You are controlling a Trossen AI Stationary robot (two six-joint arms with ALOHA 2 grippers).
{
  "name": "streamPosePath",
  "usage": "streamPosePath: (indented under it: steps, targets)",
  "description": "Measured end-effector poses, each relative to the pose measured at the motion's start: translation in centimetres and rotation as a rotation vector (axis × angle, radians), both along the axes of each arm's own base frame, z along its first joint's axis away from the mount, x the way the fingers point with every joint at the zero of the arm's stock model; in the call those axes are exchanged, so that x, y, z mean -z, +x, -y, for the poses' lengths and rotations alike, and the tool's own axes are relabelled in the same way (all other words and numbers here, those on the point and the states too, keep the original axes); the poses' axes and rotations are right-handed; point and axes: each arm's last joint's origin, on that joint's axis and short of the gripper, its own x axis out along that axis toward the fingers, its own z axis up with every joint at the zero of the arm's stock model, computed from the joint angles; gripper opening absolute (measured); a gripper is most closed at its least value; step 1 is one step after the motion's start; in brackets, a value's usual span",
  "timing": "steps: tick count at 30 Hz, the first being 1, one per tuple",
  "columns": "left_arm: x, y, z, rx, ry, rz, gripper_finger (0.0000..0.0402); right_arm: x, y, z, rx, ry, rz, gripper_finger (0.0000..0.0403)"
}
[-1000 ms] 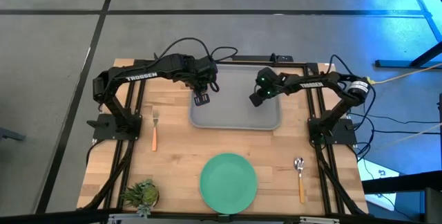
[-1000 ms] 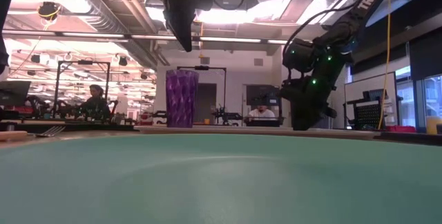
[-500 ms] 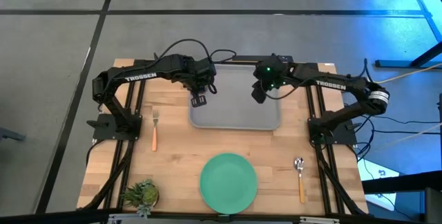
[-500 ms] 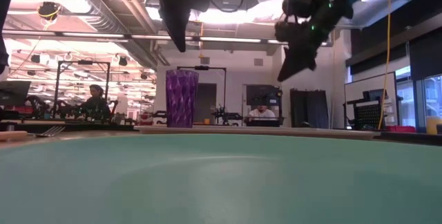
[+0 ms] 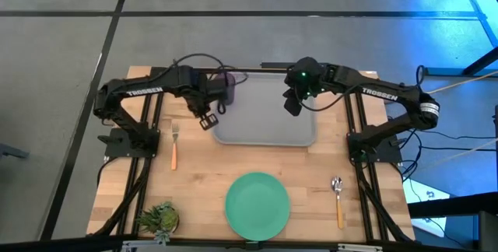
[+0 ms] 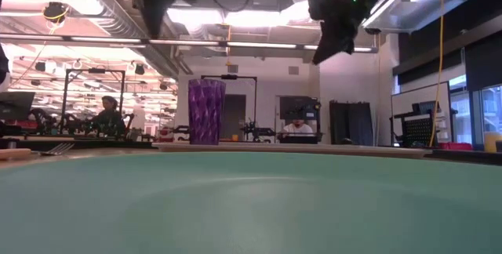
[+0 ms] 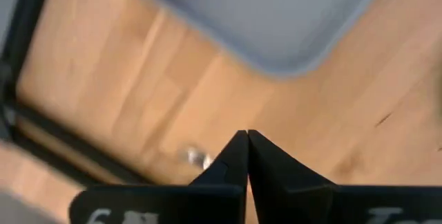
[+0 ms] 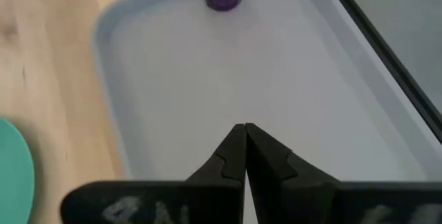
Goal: Pick and place plate/cup/fork/spoon on tray
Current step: Put the green plate on the gray tray to the bottom right of the purple cup
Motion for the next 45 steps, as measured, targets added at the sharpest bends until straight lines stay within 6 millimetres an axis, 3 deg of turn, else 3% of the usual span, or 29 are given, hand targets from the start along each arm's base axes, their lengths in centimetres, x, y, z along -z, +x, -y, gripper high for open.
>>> streamPosePath:
  steps: [5,13,23,32,45]
  targets:
    - [0.1,0.0,1.8,-0.069,-0.055,-0.004,0.0005,-0.2,0.1,-0.2,-0.007,-0.002,0.005,0.0013]
    - [0.2,0.2,3.0,-0.104,-0.162,-0.002,0.0027,-0.3,0.0,-0.3,-0.059,-0.033,-0.003,0.0013]
    - [0.2,0.3,4.2,-0.018,-0.076,0.001,0.0037,-0.5,0.2,-0.6,-0.153,0.038,0.056,0.0013]
    - [0.2,0.4,4.5,-0.009,-0.055,0.001,0.0037,-0.6,0.3,-0.7,-0.162,0.082,0.089,0.0013]
    - [0.2,0.4,4.2,0.011,0.032,-0.003,0.0037,-0.5,0.5,-2.5,-0.436,0.251,0.143,0.0006]
